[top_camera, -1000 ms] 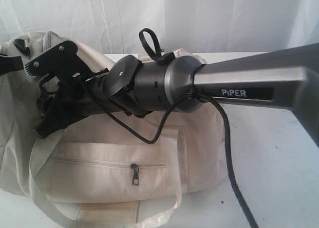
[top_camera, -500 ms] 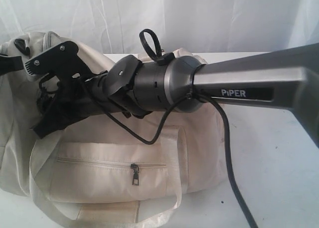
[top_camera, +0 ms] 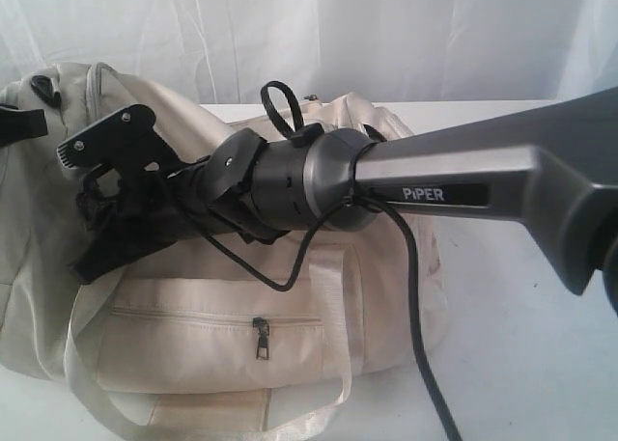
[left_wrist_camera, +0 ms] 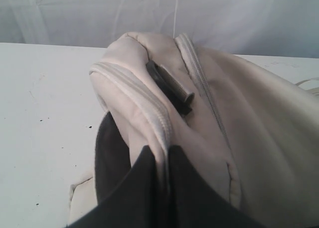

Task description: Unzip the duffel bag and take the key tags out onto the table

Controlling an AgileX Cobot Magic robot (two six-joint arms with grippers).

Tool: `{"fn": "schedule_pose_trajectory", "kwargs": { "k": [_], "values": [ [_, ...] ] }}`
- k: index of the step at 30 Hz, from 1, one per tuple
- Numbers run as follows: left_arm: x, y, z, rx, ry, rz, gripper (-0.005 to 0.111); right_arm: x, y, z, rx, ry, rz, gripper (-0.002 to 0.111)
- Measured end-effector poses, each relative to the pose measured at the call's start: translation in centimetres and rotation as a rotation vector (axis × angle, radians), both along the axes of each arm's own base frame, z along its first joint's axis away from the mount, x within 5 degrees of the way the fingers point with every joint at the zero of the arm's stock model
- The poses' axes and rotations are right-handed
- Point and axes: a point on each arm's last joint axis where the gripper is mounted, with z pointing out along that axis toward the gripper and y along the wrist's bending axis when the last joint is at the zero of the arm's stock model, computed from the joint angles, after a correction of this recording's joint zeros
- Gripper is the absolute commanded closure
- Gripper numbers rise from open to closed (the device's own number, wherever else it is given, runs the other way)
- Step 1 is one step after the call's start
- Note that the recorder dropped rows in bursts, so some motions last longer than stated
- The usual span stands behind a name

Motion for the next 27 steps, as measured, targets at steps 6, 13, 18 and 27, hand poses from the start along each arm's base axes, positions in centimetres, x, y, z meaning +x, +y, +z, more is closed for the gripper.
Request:
{"fn": "schedule_pose_trajectory", "kwargs": {
  "k": [6, 13, 18, 27],
  "values": [
    [0.0, 0.0, 0.0, 0.000, 0.000, 0.000, 0.107, 0.1, 0.0, 0.0, 0.003, -0.007, -0.012, 0.086],
    [0.0, 0.0, 0.0, 0.000, 0.000, 0.000, 0.107, 0.2, 0.0, 0.1, 0.006, -0.012, -0.016, 0.094],
    [0.0, 0.0, 0.0, 0.000, 0.000, 0.000, 0.107, 0.2, 0.2, 0.4, 0.014, -0.010, -0.006, 0.106],
    [0.0, 0.0, 0.0, 0.018, -0.003, -0.005, 0.107, 0.2, 0.5, 1.2, 0.030, -0.015, 0.013, 0.108]
  ]
}}
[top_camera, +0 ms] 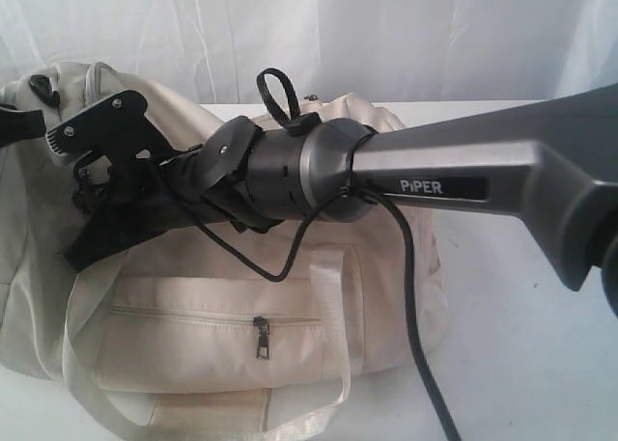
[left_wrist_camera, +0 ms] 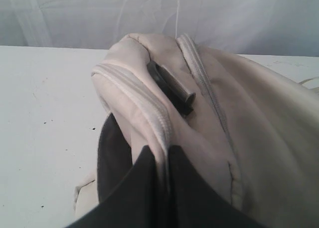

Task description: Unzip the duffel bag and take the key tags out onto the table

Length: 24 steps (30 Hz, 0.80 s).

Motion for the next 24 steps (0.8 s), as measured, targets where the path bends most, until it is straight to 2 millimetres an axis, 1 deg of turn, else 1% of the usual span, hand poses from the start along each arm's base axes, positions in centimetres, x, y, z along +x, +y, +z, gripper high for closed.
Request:
{"fn": "schedule_pose_trajectory", "kwargs": {
  "k": [2, 11, 17, 24],
  "values": [
    [0.0, 0.0, 0.0, 0.004, -0.001, -0.002, 0.107, 0.0, 0.0, 0.2, 0.001, -0.007, 0.003, 0.108],
    [0.0, -0.1, 0.0, 0.001, 0.001, -0.015, 0.107, 0.1, -0.5, 2.3, 0.033, -0.079, -0.014, 0.108],
    [0.0, -0.3, 0.1, -0.005, 0.001, -0.037, 0.107, 0.7, -0.9, 3.7, 0.069, -0.146, -0.084, 0.108],
    [-0.1, -0.7, 0.0, -0.019, 0.007, -0.082, 0.107, 1.2, -1.2, 4.4, 0.069, -0.234, -0.122, 0.108]
  ]
}}
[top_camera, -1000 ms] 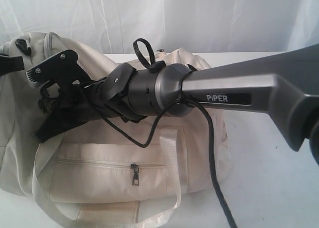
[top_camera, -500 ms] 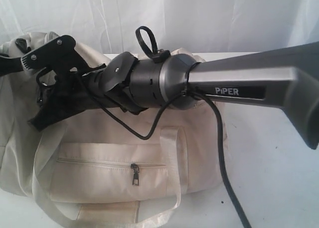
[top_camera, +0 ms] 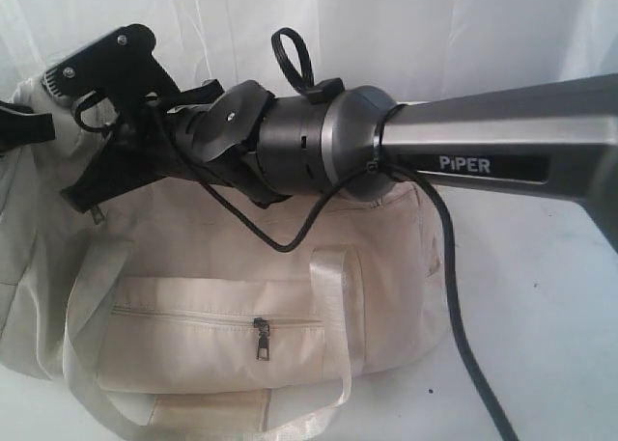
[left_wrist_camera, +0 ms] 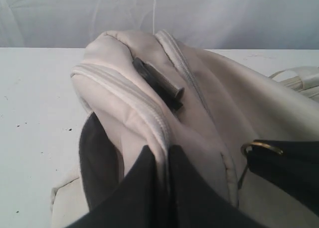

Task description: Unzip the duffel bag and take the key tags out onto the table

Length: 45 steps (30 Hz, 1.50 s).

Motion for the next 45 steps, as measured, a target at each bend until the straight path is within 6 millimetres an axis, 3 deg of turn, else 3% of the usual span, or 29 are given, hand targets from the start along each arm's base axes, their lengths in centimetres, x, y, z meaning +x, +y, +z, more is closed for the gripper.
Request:
{"fn": "schedule_pose_trajectory", "kwargs": {
  "k": [22, 35, 45],
  "values": [
    [-0.3, -0.9, 0.0, -0.034, 0.014, -0.107, 0.107, 3.8, -1.3, 4.8, 0.111, -0.092, -0.078, 0.108],
    [-0.5, -1.4, 0.0, -0.033, 0.016, -0.167, 0.107, 6.4, -3.1, 4.6, 0.113, -0.053, -0.115, 0.108],
    [-0.3, -0.9, 0.0, 0.208, -0.062, -0.205, 0.107, 6.5, -3.3, 4.5, 0.153, 0.063, -0.097, 0.108]
  ]
}}
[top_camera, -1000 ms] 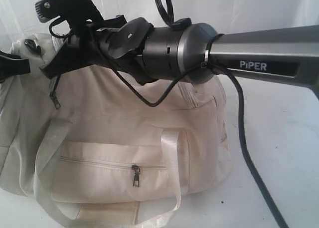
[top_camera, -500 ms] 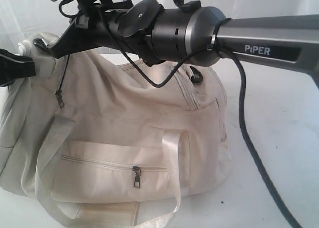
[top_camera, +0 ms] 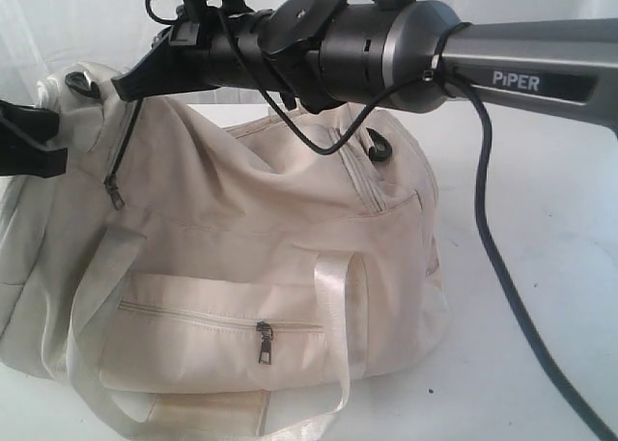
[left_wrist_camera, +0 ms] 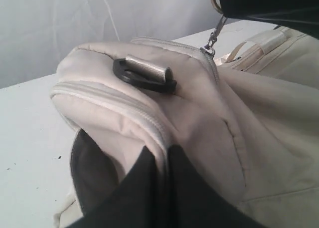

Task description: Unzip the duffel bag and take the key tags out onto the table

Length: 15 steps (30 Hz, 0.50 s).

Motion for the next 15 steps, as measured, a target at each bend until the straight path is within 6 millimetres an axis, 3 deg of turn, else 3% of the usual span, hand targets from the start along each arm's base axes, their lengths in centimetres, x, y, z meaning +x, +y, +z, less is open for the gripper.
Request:
{"fn": "schedule_pose_trajectory", "kwargs": {
  "k": [4, 10, 13, 15],
  "values": [
    [0.04, 0.09, 0.00, 0.077, -0.030, -0.021, 0.101, -0.10, 0.04, 0.13, 0.001, 0.004, 0.010, 0.108],
    [-0.02, -0.05, 0.15, 0.171, -0.072, -0.077, 0.047, -0.16, -0.02, 0.08, -0.004, 0.017, 0.030, 0.108],
    [-0.17, -0.26, 0.42, 0.171, -0.085, -0.106, 0.030, -0.14, -0.04, 0.06, -0.005, 0.020, 0.034, 0.108],
    [-0.20, -0.36, 0.44, 0.172, -0.087, -0.118, 0.025, -0.17, -0.03, 0.04, -0.006, 0.022, 0.038, 0.108]
  ]
}}
